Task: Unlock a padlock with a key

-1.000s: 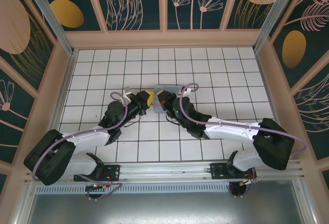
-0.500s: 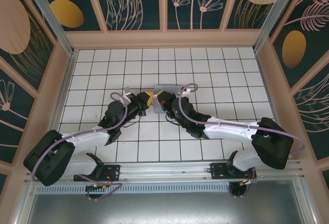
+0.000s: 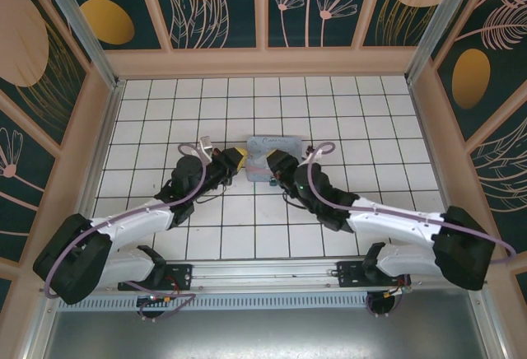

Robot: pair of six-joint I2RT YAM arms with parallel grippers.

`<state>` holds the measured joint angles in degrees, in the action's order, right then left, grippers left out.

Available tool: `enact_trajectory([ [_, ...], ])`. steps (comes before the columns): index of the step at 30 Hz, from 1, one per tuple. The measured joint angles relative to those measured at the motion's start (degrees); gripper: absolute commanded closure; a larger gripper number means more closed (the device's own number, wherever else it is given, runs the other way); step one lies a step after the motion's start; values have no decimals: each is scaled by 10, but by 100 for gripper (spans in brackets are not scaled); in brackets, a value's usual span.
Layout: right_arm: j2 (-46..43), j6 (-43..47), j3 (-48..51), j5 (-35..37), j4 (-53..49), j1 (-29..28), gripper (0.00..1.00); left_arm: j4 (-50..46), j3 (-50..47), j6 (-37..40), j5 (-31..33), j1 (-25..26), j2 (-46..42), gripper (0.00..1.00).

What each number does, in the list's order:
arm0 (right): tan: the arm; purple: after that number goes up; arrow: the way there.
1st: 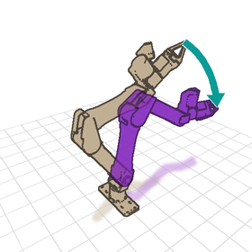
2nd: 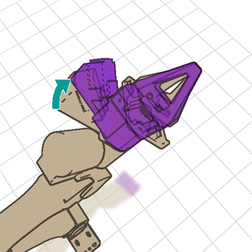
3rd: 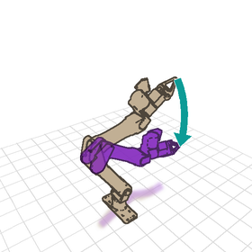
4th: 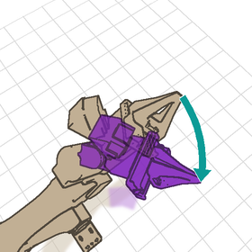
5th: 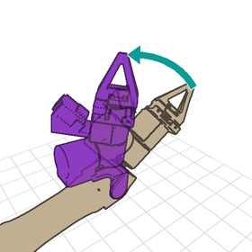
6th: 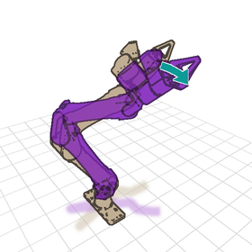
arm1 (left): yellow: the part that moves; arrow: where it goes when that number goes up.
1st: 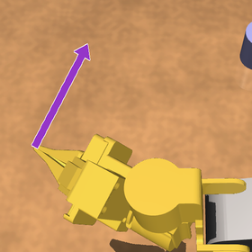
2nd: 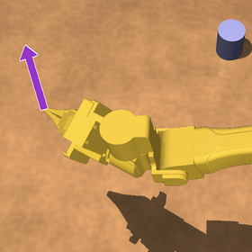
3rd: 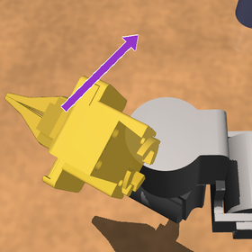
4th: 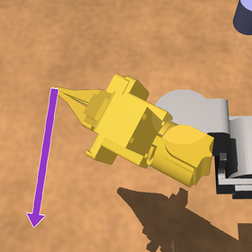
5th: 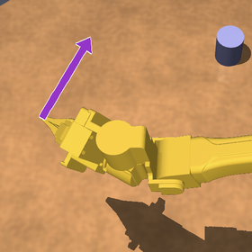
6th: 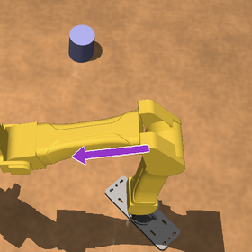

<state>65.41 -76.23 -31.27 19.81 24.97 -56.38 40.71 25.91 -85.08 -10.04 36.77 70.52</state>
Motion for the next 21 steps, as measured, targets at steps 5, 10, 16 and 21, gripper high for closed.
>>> enact_trajectory([
  [5, -72, 75, 66, -35, 1, 30, 49, -71, 43, 89, -25, 0, 3, 100],
  [10, -125, 146, 90, -60, 3, 34, 45, -199, 127, 243, -36, 1, 7, 100],
  [16, -115, 210, 92, -101, 55, 35, 43, -345, 202, 429, -20, 2, -3, 100],
  [21, -60, 237, 78, -127, 82, 35, 43, -412, 219, 518, -10, 3, -3, 100],
])
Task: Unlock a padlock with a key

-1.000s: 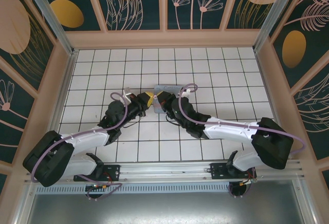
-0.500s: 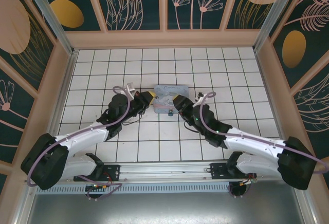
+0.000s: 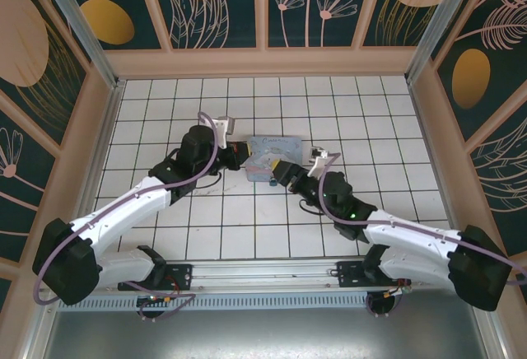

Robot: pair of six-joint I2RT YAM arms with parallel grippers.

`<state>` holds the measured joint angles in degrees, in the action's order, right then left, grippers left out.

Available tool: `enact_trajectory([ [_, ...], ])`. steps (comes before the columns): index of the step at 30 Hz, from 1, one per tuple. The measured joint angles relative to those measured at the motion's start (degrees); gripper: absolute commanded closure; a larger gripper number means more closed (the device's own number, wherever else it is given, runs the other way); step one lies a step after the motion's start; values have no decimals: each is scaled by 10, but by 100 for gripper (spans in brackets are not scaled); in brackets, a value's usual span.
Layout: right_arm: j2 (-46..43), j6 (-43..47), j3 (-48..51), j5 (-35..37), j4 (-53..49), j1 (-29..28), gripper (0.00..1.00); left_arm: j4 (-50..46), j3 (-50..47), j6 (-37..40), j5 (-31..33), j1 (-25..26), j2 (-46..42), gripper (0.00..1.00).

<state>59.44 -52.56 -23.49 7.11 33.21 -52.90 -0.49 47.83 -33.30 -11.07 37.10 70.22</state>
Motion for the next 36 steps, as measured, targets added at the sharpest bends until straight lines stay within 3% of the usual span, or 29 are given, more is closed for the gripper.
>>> enact_trajectory([
  [16, 57, 64, -21, -51, 104, 1, 52, 39, -6, 30, -141, 0, -4, 100],
  [22, 94, 66, -37, -66, 122, 7, 55, 52, -9, 22, -153, -1, -3, 100],
  [27, 112, 56, -38, -75, 151, 10, 68, 52, -10, 16, -144, -3, -1, 100],
  [36, 110, 43, -1, -82, 188, 10, 71, 64, -10, 9, -144, 0, -1, 100],
])
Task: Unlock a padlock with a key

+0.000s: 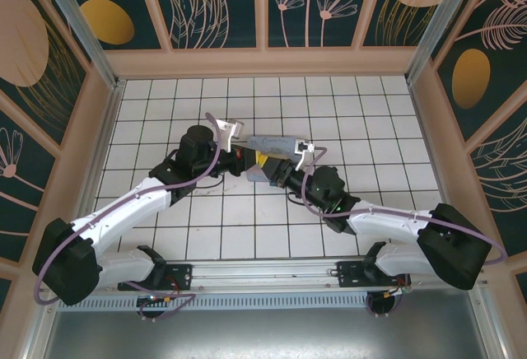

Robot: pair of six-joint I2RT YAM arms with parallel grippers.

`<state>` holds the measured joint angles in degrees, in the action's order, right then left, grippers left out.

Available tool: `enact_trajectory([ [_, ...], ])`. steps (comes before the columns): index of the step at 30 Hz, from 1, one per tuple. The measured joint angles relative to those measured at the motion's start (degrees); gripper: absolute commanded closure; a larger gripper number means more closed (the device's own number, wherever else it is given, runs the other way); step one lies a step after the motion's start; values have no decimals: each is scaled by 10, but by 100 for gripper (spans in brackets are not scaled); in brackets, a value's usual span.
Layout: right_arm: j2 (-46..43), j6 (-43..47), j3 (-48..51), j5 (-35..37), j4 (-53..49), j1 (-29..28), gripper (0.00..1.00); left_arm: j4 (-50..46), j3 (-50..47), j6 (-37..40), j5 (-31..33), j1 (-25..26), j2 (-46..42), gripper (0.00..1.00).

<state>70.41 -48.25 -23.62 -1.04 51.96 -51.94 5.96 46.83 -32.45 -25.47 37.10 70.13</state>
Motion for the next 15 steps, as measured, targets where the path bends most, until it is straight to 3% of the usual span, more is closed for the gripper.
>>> enact_trajectory([
  [5, -6, -6, 20, 0, 1, -2, 72, 8, 0, -4, 0, 0, 0, 100],
  [9, -12, -11, 20, 1, 2, -3, 63, 11, 0, -4, 0, 0, 0, 100],
  [15, -17, -12, 20, 1, 2, -3, 62, 11, 0, -8, 0, 0, 0, 100],
])
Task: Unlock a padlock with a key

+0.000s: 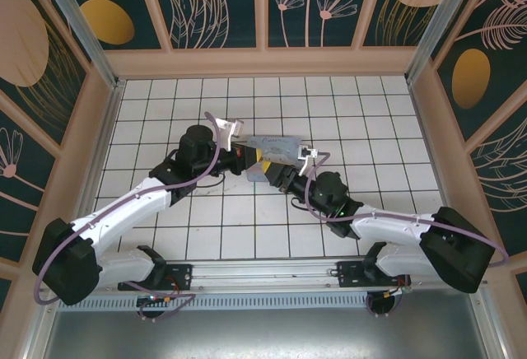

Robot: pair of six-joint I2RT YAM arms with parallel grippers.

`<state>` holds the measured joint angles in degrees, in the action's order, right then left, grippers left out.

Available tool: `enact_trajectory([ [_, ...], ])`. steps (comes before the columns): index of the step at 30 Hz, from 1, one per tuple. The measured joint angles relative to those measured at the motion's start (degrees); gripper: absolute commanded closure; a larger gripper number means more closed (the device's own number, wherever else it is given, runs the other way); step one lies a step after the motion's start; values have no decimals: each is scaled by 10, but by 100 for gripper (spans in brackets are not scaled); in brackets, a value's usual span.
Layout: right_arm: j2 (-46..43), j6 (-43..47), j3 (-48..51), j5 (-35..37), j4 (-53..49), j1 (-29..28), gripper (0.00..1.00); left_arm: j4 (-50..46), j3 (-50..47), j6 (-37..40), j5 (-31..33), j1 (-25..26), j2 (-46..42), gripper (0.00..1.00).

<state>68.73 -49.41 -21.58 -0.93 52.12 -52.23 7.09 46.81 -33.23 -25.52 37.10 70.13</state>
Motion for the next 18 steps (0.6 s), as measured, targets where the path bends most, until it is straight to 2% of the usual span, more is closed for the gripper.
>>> enact_trajectory([
  [6, 10, 0, -17, 0, 0, 0, 63, 3, 0, -2, -2, 0, 0, 100],
  [12, 30, 0, -33, -1, 2, 1, 70, 4, 0, -7, -2, 0, 0, 100],
  [15, 37, 2, -37, -3, 6, 2, 82, 4, 0, -9, 0, -1, 0, 100],
  [18, 42, 0, -37, -7, 11, 5, 100, 8, 0, -13, -1, -1, 0, 100],
])
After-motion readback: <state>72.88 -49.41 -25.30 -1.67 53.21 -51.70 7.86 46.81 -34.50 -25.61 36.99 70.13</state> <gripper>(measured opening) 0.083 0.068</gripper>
